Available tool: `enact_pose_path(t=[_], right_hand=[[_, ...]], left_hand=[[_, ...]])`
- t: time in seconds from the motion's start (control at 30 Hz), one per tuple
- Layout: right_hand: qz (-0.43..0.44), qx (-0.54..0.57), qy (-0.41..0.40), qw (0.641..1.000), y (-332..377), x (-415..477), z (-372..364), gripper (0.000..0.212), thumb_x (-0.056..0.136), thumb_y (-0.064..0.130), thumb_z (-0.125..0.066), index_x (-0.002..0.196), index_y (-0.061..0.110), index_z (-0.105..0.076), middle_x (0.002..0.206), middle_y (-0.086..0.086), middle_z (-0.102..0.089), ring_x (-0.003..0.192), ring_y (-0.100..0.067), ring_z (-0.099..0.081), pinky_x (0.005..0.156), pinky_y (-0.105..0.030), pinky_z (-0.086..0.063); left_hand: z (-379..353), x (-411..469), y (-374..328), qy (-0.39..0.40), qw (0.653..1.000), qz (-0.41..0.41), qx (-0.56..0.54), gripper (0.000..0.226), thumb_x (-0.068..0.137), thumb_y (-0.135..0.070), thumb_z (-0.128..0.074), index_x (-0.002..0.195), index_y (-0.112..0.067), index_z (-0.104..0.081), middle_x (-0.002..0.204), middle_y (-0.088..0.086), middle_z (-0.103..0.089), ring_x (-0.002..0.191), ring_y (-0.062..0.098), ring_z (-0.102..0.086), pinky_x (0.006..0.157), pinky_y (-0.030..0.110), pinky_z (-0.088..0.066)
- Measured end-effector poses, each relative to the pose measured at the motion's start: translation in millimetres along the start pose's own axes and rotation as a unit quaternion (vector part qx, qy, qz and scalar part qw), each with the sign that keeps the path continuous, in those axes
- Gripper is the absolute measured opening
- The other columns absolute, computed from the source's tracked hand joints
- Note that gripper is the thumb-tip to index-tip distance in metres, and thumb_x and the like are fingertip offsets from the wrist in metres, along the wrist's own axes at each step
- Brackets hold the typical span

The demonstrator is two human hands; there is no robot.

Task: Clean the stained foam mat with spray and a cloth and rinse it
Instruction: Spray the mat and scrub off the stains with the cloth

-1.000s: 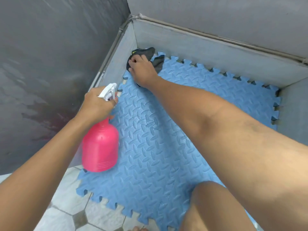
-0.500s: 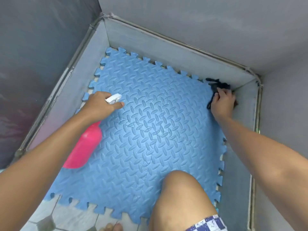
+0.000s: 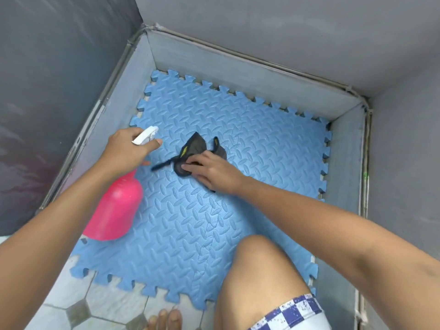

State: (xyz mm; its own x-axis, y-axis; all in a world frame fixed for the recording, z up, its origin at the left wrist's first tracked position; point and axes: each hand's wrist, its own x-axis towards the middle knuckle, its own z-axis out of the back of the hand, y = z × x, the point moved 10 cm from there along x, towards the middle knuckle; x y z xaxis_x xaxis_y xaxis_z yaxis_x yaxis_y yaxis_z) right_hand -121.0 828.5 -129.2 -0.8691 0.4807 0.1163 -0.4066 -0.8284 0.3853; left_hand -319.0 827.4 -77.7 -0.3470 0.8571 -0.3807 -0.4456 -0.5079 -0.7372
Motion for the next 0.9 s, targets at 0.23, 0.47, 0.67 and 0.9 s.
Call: enact_pose_path(t=[0.23,0.47,0.67,0.9], right_hand=[[-0.464,-0.035,-0.208,0.860,-224,-139,107,0.050,0.100,0.031,-0.047,0.145,0.008,-0.047,0.147,-0.012,-0.050,0.135,-0.031,-0.042,0.118,-0.040,-0.030],[-0.602,-0.086,-0.198,0.768,-256,-191,111,0.050,0.100,0.029,-0.046,0.141,0.000,-0.049,0.146,-0.021,-0.044,0.129,-0.043,-0.040,0.111,-0.044,-0.032],[-0.501,-0.050,-0.214,0.837,-206,-61,86,0.041,0.097,0.020,-0.048,0.131,0.001,-0.058,0.134,-0.019,-0.053,0.120,-0.039,-0.046,0.104,-0.043,-0.037],[-0.017,0.022,-0.056,0.998,-15,96,1,0.033,0.098,0.018,-0.055,0.125,0.002,-0.065,0.125,-0.013,-0.063,0.111,-0.031,-0.055,0.099,-0.042,-0.046]], left_hand=[[-21,13,3,0.057,0.998,0.010,0.013,0.040,0.081,-0.030,-0.088,0.094,0.003,-0.071,0.083,0.009,-0.060,0.073,0.023,-0.065,0.078,0.047,-0.066],[-8,5,1,-0.018,0.995,0.009,0.095,0.046,0.082,-0.038,-0.084,0.064,-0.011,-0.051,0.063,0.009,-0.051,0.055,0.029,-0.049,0.054,0.033,-0.044],[5,-1,4,0.008,1.000,0.013,0.012,0.032,0.081,-0.028,-0.087,0.099,-0.009,-0.069,0.086,0.004,-0.060,0.077,0.017,-0.062,0.066,0.045,-0.066],[46,-7,19,-0.048,0.997,0.040,-0.034,0.012,0.087,-0.009,-0.078,0.091,-0.017,-0.070,0.090,0.009,-0.062,0.080,0.019,-0.063,0.073,0.053,-0.065]])
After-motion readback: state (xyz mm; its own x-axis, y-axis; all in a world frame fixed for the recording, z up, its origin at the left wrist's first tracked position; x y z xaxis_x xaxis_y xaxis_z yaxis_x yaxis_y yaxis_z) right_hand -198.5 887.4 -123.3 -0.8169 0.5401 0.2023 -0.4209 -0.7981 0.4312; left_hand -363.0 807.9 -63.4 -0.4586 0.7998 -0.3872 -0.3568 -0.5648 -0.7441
